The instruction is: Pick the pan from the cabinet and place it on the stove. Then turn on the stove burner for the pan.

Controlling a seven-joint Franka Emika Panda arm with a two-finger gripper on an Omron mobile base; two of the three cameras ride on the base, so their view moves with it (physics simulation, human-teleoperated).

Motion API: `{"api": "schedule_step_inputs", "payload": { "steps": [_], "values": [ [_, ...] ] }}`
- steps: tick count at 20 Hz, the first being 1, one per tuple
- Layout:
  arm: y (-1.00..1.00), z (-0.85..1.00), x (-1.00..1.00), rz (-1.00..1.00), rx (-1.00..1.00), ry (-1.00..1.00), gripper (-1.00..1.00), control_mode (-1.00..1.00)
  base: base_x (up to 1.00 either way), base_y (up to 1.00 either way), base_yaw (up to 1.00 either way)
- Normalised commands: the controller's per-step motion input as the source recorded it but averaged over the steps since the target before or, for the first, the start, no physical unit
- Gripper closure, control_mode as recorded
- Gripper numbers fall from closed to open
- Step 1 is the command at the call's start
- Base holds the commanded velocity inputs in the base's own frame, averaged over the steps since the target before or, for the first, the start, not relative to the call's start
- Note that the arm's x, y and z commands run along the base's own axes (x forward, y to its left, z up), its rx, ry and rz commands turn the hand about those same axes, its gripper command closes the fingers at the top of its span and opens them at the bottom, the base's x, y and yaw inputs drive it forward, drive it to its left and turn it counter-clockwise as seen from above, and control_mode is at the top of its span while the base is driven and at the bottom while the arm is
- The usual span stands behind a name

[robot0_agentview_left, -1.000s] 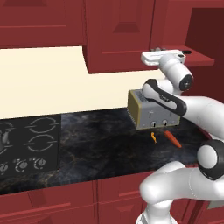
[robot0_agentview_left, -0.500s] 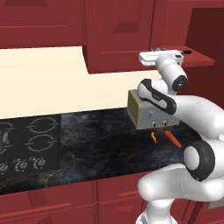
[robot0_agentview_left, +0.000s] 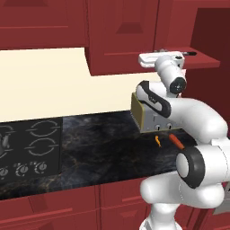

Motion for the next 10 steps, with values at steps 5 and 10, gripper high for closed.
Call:
{"api": "schedule_step_inputs", "payload": {
  "steps": [5,10],
  "values": [
    [-0.01,0.05,0.0,0.0,0.0,0.01,1.0,-1.0,0.0,0.0,0.0],
    [-0.02,0.03,-0.24,0.0,0.0,0.0,1.0,-1.0,0.0,0.0,0.0]
  ]
}}
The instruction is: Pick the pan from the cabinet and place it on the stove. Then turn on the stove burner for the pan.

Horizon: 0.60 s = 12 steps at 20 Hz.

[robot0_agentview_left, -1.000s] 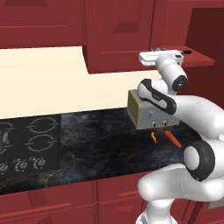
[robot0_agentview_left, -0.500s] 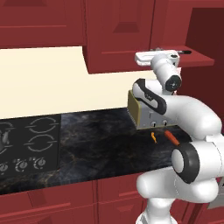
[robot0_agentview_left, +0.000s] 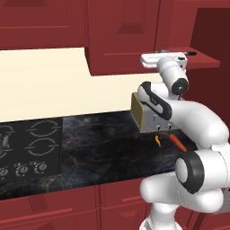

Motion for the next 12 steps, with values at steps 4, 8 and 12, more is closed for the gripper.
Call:
{"api": "schedule_step_inputs", "payload": {
  "steps": [4,8,12],
  "values": [
    [0.0,0.11,-0.46,0.0,0.0,0.0,1.0,-1.0,0.0,0.0,0.0],
    [0.14,0.16,-0.42,0.0,0.0,0.0,1.0,-1.0,0.0,0.0,0.0],
    [0.28,0.17,-0.54,0.01,0.0,0.01,1.0,-1.0,0.0,0.0,0.0]
  ]
}}
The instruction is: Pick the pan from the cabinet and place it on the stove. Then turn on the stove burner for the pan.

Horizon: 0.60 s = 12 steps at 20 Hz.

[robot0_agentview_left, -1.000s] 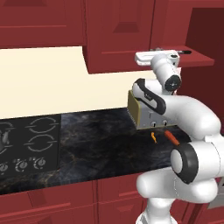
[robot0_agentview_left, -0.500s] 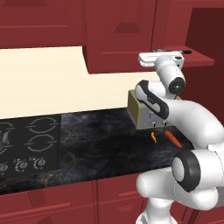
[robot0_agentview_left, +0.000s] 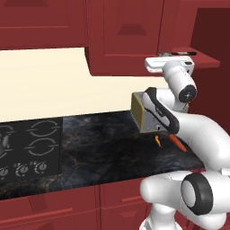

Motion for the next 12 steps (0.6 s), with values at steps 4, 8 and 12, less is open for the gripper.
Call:
{"api": "schedule_step_inputs", "payload": {
  "steps": [4,8,12],
  "values": [
    [0.43,0.11,-0.75,0.01,0.0,0.05,1.0,-1.0,0.0,0.0,0.0],
    [0.51,0.08,-0.77,0.01,0.0,0.09,1.0,-1.0,0.0,0.0,0.0],
    [0.64,0.05,-0.72,0.03,0.0,0.1,1.0,-1.0,0.0,0.0,0.0]
  ]
}}
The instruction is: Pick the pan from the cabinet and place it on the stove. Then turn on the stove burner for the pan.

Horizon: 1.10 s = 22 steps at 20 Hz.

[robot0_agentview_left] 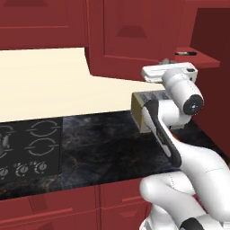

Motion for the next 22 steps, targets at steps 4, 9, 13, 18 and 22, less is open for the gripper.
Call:
{"api": "schedule_step_inputs", "payload": {
  "steps": [4,9,13,18,22],
  "values": [
    [0.8,0.01,-0.77,0.06,-0.01,0.08,1.0,-1.0,0.0,0.0,0.0],
    [0.73,-0.01,-0.82,0.07,-0.01,0.03,-1.0,-1.0,0.0,0.0,0.0],
    [0.07,-0.01,-0.61,0.03,0.01,-0.05,-1.0,-1.0,0.0,0.0,0.0],
    [-0.38,0.04,-0.39,0.11,0.07,-0.01,-1.0,-1.0,0.0,0.0,0.0],
    [-0.61,0.15,-0.31,0.16,0.15,0.01,-1.0,-1.0,0.0,0.0,0.0]
  ]
}}
